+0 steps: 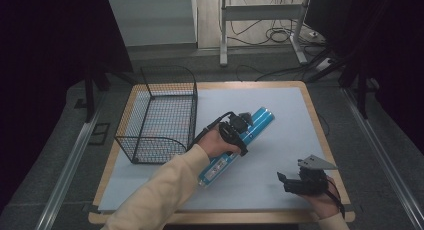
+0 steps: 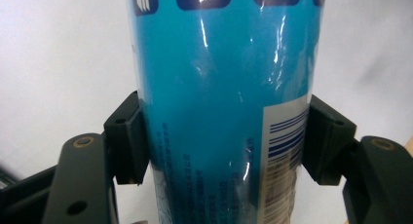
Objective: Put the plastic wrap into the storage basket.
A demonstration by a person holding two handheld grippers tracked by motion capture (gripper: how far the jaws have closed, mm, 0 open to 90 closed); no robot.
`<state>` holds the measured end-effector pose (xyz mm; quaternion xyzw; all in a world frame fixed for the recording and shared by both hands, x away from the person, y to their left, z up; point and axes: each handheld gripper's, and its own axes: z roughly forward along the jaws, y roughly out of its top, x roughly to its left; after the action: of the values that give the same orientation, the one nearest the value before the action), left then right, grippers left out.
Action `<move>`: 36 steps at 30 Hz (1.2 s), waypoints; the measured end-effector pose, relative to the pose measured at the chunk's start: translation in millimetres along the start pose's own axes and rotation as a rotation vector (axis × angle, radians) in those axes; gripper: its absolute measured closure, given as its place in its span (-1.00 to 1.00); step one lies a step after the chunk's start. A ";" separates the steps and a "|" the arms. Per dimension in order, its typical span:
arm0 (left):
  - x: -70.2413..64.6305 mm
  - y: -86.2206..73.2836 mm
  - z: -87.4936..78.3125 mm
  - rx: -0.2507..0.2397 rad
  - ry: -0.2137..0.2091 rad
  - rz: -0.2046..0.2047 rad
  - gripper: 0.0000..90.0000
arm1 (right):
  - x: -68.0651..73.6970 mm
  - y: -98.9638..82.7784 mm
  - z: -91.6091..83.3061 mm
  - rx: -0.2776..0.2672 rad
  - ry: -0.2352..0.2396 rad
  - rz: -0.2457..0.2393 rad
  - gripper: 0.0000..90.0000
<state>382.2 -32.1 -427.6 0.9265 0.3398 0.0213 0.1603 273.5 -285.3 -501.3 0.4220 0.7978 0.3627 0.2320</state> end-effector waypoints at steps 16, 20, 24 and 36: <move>4.4 7.8 -17.2 -0.005 0.017 0.008 -0.30 | -0.9 0.1 -0.6 -0.003 0.002 0.001 -0.70; 4.7 14.3 -23.8 -0.015 0.015 0.007 -0.30 | -0.5 0.2 -1.0 -0.001 0.002 0.002 -0.70; 4.9 20.2 -29.1 -0.016 0.025 0.019 -0.30 | -0.6 0.4 -1.1 -0.004 0.000 -0.002 -0.70; 7.6 32.1 -37.0 -0.029 0.030 0.020 -0.30 | -2.8 0.5 -1.6 -0.009 -0.002 0.006 -0.70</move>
<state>402.5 -39.8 -383.0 0.9270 0.3324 0.0418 0.1686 274.1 -288.1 -499.7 0.4237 0.7947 0.3666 0.2335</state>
